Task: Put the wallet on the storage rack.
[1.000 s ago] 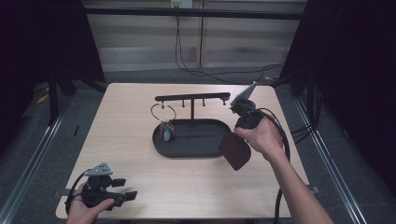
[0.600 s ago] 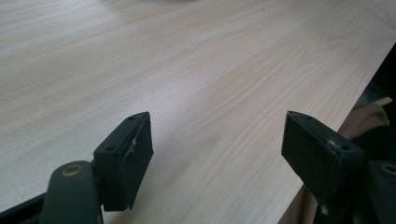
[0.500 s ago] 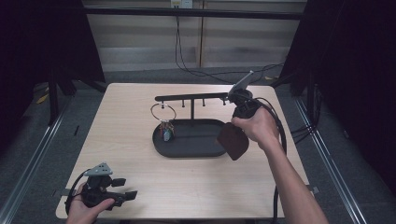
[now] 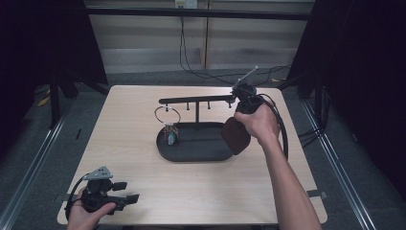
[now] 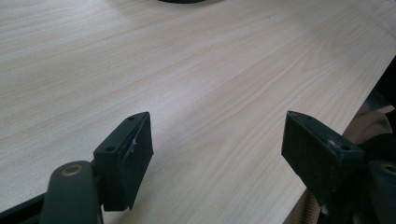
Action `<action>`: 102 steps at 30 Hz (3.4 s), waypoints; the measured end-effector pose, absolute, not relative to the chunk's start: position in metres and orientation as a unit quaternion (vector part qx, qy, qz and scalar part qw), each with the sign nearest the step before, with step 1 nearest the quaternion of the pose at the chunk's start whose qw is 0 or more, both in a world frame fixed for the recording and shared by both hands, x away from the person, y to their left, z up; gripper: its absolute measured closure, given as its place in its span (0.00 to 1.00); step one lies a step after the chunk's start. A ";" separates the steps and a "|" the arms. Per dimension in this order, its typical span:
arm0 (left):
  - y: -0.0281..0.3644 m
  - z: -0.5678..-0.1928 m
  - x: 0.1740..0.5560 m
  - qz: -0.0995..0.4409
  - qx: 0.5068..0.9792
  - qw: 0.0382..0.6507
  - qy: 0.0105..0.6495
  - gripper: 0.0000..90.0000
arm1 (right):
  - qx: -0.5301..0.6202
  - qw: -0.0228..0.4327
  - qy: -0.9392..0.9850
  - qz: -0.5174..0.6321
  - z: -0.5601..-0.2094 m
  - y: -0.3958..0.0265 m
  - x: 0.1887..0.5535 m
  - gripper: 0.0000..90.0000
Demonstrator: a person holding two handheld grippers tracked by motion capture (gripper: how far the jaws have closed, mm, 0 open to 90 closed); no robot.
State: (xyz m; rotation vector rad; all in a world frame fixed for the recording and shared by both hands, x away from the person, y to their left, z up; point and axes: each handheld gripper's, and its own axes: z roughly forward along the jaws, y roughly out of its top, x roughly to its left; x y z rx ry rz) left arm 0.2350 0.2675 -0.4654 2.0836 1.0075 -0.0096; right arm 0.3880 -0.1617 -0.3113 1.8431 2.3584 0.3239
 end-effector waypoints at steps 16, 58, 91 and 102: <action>0.268 -0.466 0.235 -0.006 0.827 0.397 0.399 0.28 | 0.623 0.042 0.761 0.176 -0.326 -0.161 0.403 0.92; 0.268 -0.466 0.236 -0.007 0.829 0.396 0.396 0.28 | 0.678 -0.011 0.672 0.298 -0.409 -0.190 0.412 0.94; 0.266 -0.467 0.235 -0.009 0.829 0.395 0.395 0.27 | 0.676 0.011 0.678 0.289 -0.436 -0.198 0.405 0.74; 0.265 -0.468 0.236 -0.010 0.831 0.391 0.395 0.27 | 0.659 0.019 0.691 0.295 -0.427 -0.193 0.395 0.46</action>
